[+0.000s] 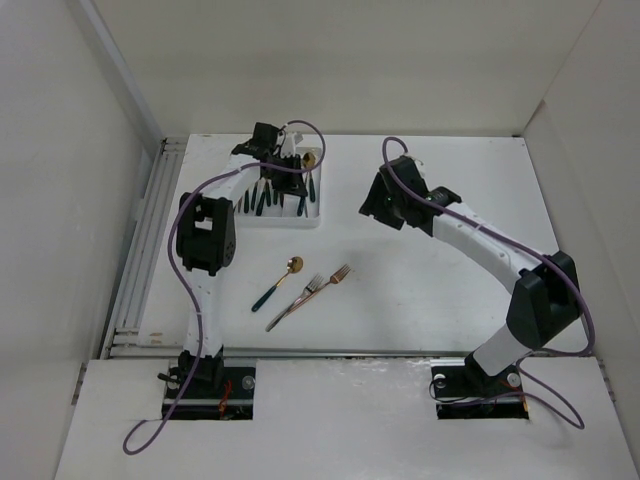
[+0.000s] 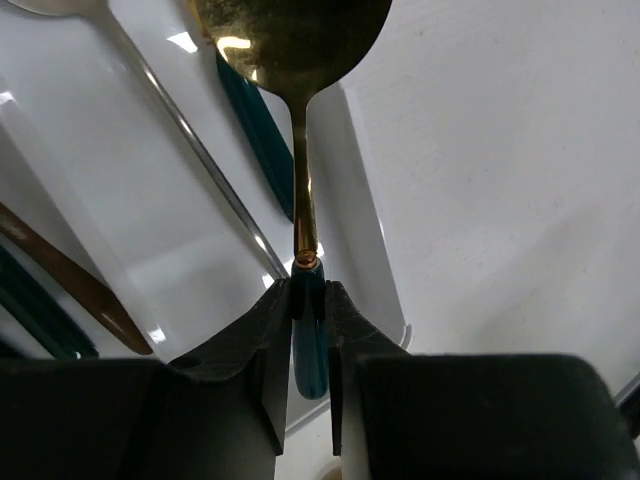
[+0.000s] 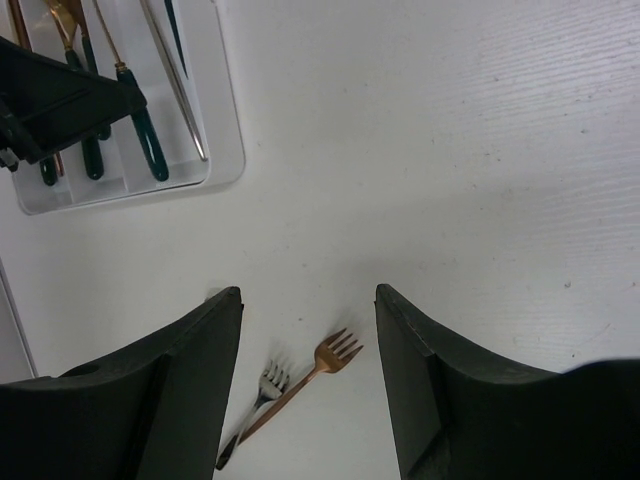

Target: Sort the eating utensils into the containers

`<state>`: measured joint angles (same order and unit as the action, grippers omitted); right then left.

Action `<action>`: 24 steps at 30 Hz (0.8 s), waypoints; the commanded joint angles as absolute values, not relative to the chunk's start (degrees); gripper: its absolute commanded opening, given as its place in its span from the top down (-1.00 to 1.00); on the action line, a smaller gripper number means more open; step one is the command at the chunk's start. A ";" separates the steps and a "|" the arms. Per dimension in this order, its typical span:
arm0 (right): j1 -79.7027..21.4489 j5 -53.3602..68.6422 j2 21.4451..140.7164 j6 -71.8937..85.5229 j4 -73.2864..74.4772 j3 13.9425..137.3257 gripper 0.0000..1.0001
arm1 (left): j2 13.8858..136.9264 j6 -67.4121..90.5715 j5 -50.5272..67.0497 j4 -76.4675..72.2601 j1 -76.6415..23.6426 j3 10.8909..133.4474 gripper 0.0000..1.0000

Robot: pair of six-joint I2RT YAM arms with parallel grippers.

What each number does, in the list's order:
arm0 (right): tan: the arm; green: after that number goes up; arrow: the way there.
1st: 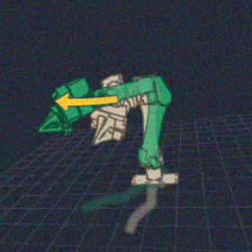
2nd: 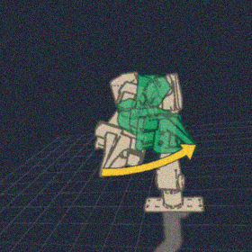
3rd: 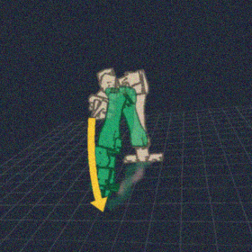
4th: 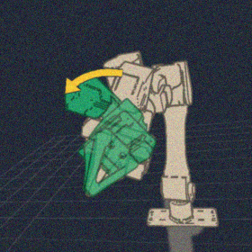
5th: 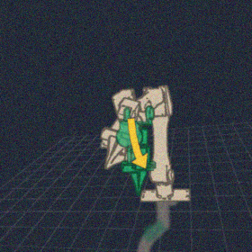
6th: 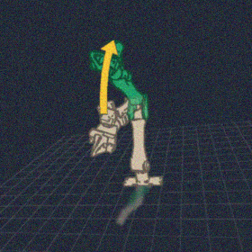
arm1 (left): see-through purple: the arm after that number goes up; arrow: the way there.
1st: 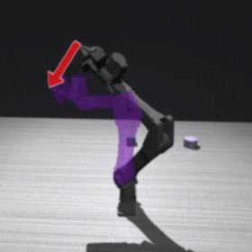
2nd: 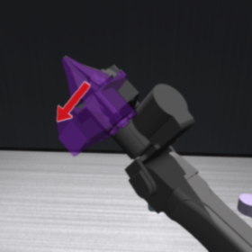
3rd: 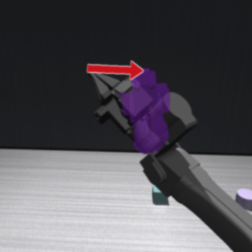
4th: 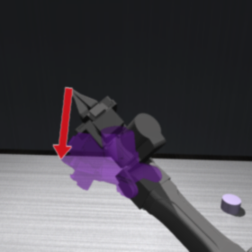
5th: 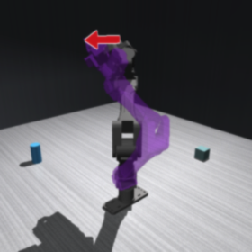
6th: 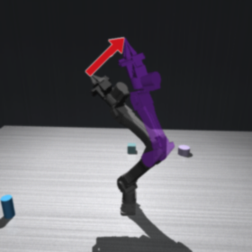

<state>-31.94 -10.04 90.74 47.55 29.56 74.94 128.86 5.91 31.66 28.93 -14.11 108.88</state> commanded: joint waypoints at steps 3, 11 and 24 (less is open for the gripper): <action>-30.68 -10.63 89.91 46.67 29.36 75.50 -0.23 | 126.21 8.70 27.52 21.36 -13.36 109.52 1.00; -30.67 -10.63 88.15 46.67 29.97 74.97 -0.23 | 126.57 9.76 27.42 23.72 -13.36 108.82 0.14; -36.21 -14.50 82.62 48.34 31.29 71.02 -0.23 | 98.02 -31.86 23.86 42.87 -15.55 84.09 -0.18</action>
